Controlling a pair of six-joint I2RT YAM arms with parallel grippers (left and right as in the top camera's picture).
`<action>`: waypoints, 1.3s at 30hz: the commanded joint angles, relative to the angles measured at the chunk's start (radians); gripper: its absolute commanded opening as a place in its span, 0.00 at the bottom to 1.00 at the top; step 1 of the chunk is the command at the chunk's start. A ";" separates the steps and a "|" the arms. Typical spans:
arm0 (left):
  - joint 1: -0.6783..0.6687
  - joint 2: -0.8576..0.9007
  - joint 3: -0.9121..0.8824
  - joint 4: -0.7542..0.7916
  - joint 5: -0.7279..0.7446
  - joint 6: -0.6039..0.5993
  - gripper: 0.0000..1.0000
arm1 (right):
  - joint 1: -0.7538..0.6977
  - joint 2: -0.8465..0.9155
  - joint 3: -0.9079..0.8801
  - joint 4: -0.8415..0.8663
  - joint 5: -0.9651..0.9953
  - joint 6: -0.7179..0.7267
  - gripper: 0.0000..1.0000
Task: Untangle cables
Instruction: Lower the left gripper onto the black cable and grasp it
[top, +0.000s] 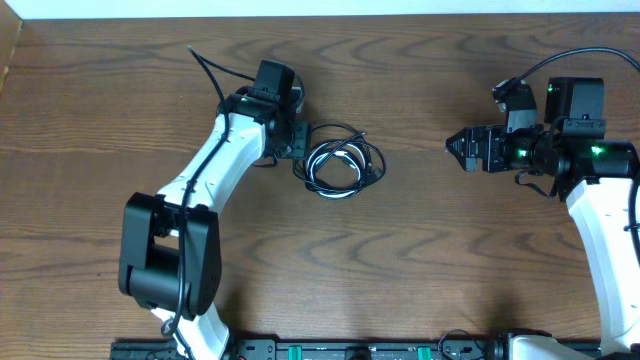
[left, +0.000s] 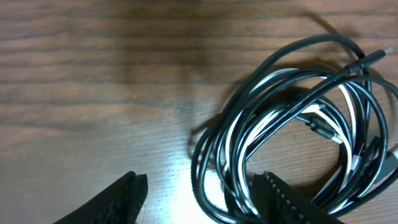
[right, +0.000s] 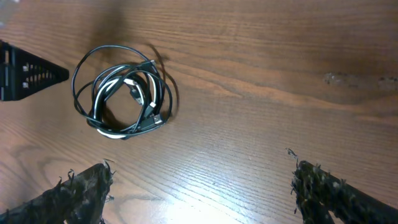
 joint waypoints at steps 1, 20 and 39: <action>0.003 0.043 0.018 0.024 0.037 0.067 0.56 | 0.007 -0.001 0.019 0.001 0.008 0.010 0.91; 0.002 0.035 0.026 0.068 0.165 -0.002 0.07 | 0.007 -0.001 0.019 0.008 0.008 0.010 0.92; 0.000 -0.446 0.032 0.399 0.309 -0.503 0.07 | 0.010 -0.001 0.019 0.035 -0.068 0.010 0.91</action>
